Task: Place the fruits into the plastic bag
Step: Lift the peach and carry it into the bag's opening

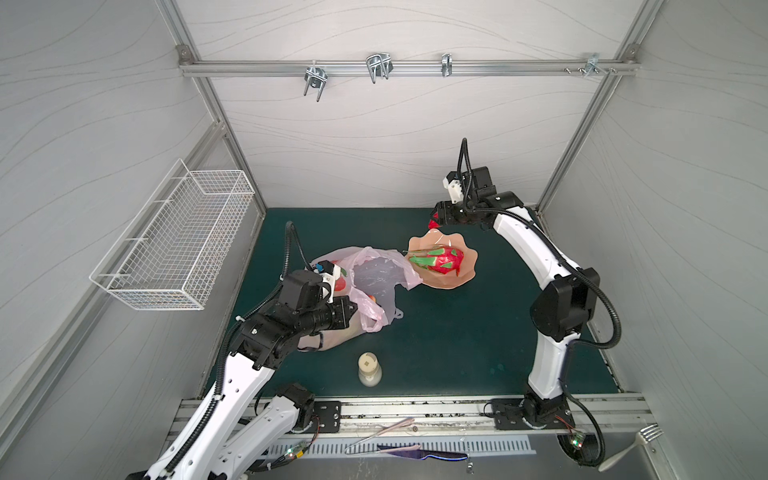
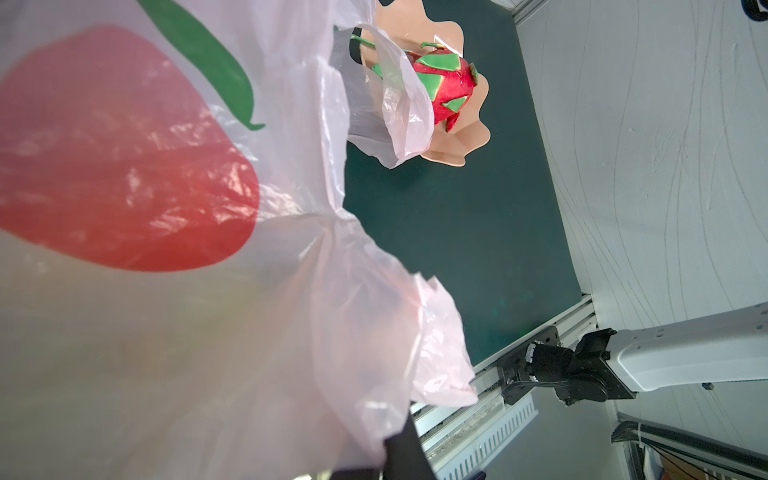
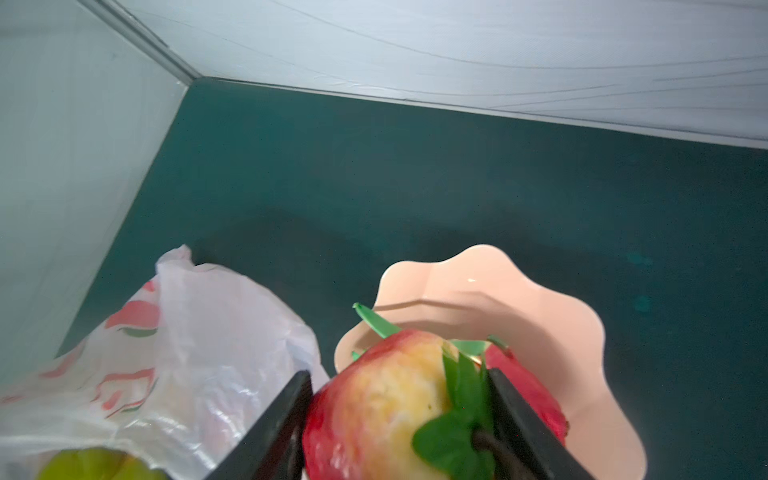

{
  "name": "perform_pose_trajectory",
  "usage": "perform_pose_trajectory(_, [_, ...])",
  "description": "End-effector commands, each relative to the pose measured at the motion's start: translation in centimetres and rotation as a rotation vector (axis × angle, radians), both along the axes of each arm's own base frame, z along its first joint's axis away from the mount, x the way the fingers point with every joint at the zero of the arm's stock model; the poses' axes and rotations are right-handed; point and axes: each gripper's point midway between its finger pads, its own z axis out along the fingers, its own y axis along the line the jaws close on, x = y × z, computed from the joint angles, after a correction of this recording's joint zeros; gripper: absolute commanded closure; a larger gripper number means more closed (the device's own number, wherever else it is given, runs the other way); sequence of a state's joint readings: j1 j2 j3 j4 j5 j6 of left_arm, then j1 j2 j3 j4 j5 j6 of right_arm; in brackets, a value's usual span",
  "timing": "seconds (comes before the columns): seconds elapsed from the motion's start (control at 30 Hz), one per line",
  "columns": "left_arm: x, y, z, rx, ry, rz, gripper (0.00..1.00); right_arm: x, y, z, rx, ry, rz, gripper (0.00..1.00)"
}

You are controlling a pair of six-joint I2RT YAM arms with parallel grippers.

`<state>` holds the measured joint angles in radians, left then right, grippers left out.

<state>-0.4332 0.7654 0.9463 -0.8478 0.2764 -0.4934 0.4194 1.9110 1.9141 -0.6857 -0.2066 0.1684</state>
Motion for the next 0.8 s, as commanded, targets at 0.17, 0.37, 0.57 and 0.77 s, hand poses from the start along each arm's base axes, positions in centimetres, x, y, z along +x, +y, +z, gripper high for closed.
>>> perform_pose_trajectory(0.17, [0.5, -0.2, 1.6, -0.012, -0.059, -0.006, 1.00, -9.8, 8.0, 3.8, 0.124, -0.069, 0.377, 0.44])
perform_pose_trajectory(0.37, [0.7, -0.1, 1.8, -0.008, -0.065, -0.001, 1.00, -14.3, 10.1, 2.4, 0.135, -0.031, 0.488, 0.43])
perform_pose_trajectory(0.57, [0.7, -0.2, 2.4, -0.004, -0.079, -0.014, 1.00, -18.3, 11.9, -2.0, 0.100, 0.038, 0.561, 0.44])
perform_pose_trajectory(0.77, [0.7, -0.3, 2.7, -0.007, -0.084, -0.020, 1.00, -20.6, 13.5, -5.9, -0.003, 0.043, 0.603, 0.45])
